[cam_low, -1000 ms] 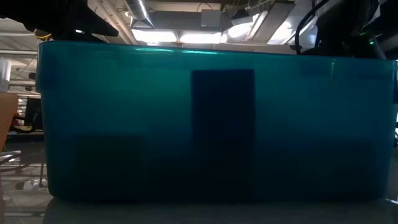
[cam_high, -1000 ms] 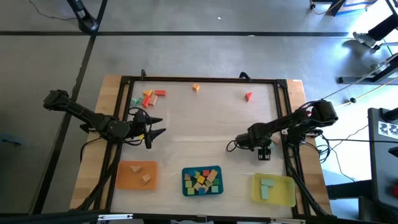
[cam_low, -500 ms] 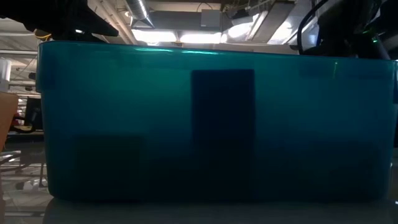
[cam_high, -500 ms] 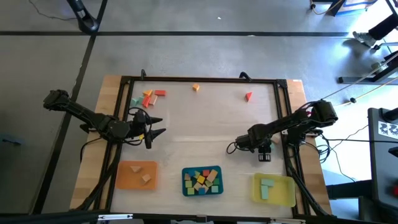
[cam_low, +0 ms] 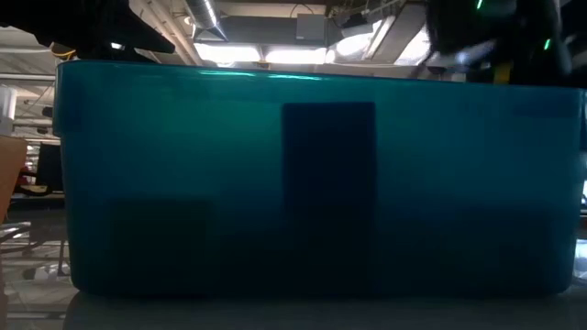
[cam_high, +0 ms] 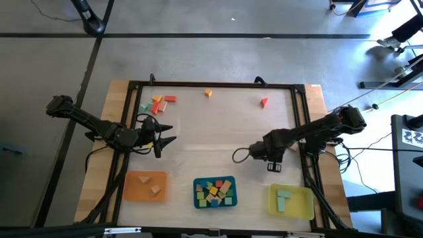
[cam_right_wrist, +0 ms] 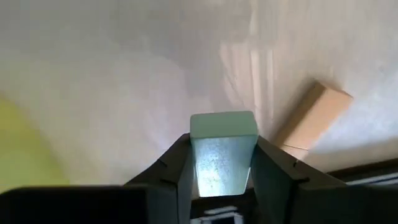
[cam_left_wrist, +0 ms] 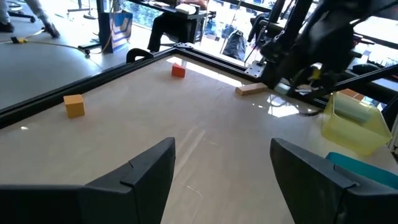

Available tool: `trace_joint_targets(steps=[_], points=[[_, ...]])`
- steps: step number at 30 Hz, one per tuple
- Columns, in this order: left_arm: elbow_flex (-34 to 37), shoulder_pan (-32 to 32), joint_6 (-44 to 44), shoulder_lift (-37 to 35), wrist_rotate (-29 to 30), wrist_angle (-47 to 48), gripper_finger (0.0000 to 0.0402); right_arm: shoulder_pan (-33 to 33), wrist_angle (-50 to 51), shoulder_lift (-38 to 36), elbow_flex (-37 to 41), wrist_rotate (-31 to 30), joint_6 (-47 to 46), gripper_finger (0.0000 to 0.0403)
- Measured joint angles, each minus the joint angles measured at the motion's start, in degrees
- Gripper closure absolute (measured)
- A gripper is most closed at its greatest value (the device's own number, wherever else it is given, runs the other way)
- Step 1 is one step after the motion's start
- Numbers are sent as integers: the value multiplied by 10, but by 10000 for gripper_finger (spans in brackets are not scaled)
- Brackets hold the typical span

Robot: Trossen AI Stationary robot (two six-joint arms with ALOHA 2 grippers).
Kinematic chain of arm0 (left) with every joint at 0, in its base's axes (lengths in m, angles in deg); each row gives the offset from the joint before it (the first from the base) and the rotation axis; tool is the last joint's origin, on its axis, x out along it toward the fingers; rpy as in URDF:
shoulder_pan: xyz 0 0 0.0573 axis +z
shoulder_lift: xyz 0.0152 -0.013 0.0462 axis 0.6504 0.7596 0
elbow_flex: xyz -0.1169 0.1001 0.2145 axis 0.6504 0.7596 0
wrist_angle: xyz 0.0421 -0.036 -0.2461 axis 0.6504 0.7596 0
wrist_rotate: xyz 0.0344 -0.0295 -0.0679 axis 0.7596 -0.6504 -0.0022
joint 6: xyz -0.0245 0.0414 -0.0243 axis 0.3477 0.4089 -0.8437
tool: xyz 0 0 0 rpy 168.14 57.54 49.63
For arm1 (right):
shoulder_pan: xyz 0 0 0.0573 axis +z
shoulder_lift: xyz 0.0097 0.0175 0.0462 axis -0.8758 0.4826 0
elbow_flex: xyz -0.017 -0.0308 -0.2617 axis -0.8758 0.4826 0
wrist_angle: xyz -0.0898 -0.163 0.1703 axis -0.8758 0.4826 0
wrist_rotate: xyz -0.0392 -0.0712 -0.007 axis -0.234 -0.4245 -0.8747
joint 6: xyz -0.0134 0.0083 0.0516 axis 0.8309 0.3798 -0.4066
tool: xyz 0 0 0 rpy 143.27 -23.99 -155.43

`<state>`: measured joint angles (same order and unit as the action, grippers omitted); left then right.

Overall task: Sort blocks by size
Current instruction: Put the light blue rectangular block into the yellow bin

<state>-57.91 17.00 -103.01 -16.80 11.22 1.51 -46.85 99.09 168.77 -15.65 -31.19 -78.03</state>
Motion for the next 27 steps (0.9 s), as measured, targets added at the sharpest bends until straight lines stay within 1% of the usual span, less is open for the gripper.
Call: trace_joint_targets(steps=[4,10,13,18,22,27], points=[[0,0,0,0,0,0,151,60,1,-19,-35,10,-85,270],[0,0,3,0,0,0,151,184,-9,-33,-56,47,-262,274],[0,0,3,0,0,0,151,249,-31,-33,-56,54,-361,270],[0,0,3,0,0,0,151,338,-105,-33,-40,47,-499,269],[0,0,2,0,0,0,151,384,-159,-33,-26,19,-577,263],[0,0,-5,0,0,0,151,409,-168,-33,-13,28,-701,240]])
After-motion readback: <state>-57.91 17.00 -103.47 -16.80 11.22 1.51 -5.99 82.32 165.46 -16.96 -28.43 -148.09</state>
